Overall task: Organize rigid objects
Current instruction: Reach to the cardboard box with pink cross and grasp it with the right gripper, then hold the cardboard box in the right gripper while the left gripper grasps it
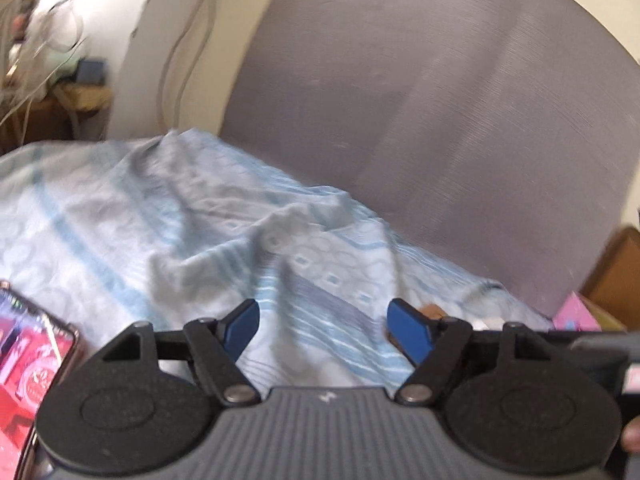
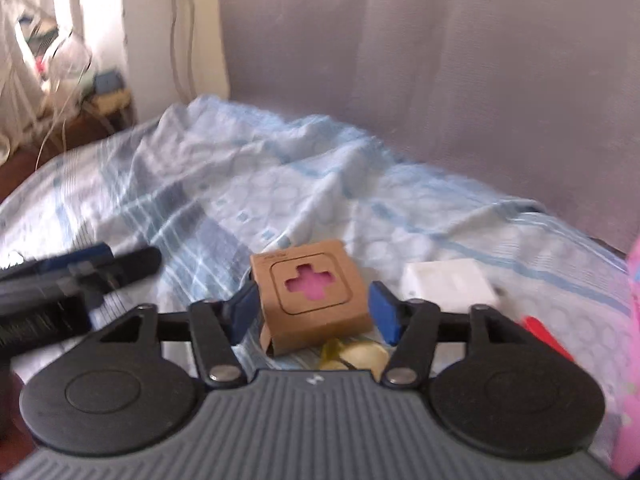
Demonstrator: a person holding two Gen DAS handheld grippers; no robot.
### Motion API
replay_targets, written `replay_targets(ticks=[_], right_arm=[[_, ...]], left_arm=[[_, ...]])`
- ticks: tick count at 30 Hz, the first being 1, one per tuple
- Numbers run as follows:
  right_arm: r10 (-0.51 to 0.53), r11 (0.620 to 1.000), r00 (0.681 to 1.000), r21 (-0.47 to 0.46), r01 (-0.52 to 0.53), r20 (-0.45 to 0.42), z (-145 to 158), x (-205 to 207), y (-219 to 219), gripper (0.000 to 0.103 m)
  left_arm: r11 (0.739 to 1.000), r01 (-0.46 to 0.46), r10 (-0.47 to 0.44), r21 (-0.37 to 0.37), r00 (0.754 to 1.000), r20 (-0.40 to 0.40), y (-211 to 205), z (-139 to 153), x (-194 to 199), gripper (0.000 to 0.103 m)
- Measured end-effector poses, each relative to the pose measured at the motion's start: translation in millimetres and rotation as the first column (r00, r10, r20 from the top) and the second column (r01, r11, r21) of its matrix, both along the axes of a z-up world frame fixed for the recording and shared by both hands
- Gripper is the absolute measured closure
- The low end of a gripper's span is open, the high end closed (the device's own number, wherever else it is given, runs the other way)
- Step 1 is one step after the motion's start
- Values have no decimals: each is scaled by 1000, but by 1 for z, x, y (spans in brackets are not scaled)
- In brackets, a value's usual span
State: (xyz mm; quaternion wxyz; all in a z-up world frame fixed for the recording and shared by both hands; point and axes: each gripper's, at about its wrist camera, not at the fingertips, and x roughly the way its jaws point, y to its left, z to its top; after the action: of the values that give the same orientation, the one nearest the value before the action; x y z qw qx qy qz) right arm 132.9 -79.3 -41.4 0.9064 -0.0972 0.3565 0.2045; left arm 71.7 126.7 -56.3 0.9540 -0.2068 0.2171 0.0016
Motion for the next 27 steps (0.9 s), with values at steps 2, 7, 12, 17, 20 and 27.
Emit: replay_targets(ticks=[2,7,12,17,20,27], right_arm=[[11,999,1000,-43,-11,10,-8,9,6,20],[25,999,999,-41,-27,-46,-21,28,14,29],[76,993,990,-102,-64,119,-1,-1,25,29],[90,992,961,-105,-65,260,30,-58,-2,29],[55,998,969,-50,-44,240,41,-94,-38,29],[-133,991,985,9,133,107,20,-142,-112,28]], left_arm=[[1000,1,-2,-13,1000,-1,2,0,1,30],[1000,2,-2,18,1000,17,-4,2,-1,30],[999,-41,42,-25,999,25,5,0,-1,28],[999,-38,39,-33,999,20,7,0,-1,28],[1000,2,-2,7,1000,29,-2,1,0,28],[968,243,-244,59,970,10,-45,8,-10,28]])
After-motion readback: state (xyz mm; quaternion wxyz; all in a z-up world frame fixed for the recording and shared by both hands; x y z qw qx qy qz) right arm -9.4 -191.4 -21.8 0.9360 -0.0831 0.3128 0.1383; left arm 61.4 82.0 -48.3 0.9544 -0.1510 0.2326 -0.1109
